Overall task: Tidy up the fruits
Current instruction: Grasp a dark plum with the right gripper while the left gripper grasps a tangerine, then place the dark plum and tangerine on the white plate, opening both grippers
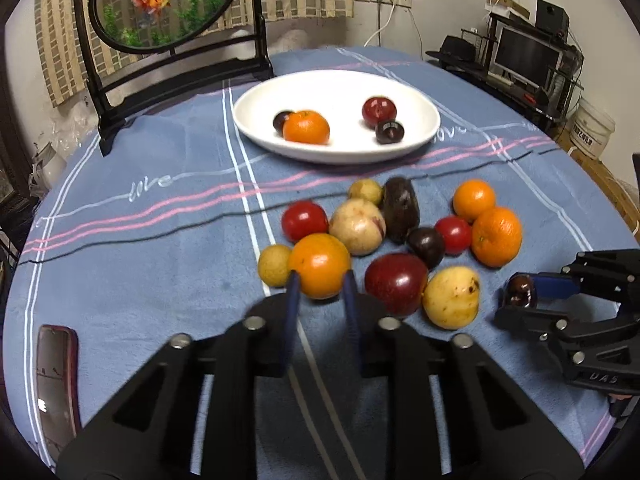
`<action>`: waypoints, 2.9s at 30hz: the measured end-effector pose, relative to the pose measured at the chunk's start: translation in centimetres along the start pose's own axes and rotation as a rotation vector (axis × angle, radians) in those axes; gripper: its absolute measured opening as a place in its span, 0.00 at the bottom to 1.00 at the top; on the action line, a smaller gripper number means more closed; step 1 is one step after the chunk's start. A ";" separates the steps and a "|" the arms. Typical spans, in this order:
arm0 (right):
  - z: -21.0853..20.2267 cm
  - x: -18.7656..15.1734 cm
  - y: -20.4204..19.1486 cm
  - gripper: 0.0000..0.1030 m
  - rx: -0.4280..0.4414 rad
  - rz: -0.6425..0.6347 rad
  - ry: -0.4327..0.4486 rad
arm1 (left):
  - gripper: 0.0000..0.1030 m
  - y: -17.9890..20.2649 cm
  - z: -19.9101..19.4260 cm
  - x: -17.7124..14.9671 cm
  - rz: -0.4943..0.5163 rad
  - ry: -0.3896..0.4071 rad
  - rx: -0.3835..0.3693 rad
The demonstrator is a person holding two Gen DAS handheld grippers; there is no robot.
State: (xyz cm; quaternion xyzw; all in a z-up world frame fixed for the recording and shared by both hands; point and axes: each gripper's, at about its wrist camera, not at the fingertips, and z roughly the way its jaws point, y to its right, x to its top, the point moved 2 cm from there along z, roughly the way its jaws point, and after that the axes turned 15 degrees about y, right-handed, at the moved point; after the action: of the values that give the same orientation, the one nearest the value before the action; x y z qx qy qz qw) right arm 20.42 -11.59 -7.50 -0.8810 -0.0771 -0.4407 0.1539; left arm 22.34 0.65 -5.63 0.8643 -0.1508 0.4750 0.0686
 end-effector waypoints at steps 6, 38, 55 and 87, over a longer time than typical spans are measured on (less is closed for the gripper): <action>-0.5 1.3 0.0 0.31 0.013 -0.014 0.029 | 0.20 -0.1 0.1 0.7 0.023 -0.003 -0.011; -0.7 6.4 1.6 0.31 0.034 -0.014 0.141 | 0.36 -2.3 1.7 3.1 -0.121 0.021 -0.076; 9.5 14.1 8.0 0.32 -0.009 0.138 0.164 | 0.38 -7.3 9.1 11.5 -0.168 0.057 -0.023; 9.5 13.1 8.7 0.42 -0.023 0.136 0.185 | 0.50 -2.7 13.8 12.1 -0.042 0.024 0.020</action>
State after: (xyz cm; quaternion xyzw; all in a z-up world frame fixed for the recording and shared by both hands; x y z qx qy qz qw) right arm 37.83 -16.58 -4.14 -0.8415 0.0024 -0.5095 0.1799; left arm 40.32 -2.75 -2.82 0.8621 -0.1270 0.4853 0.0715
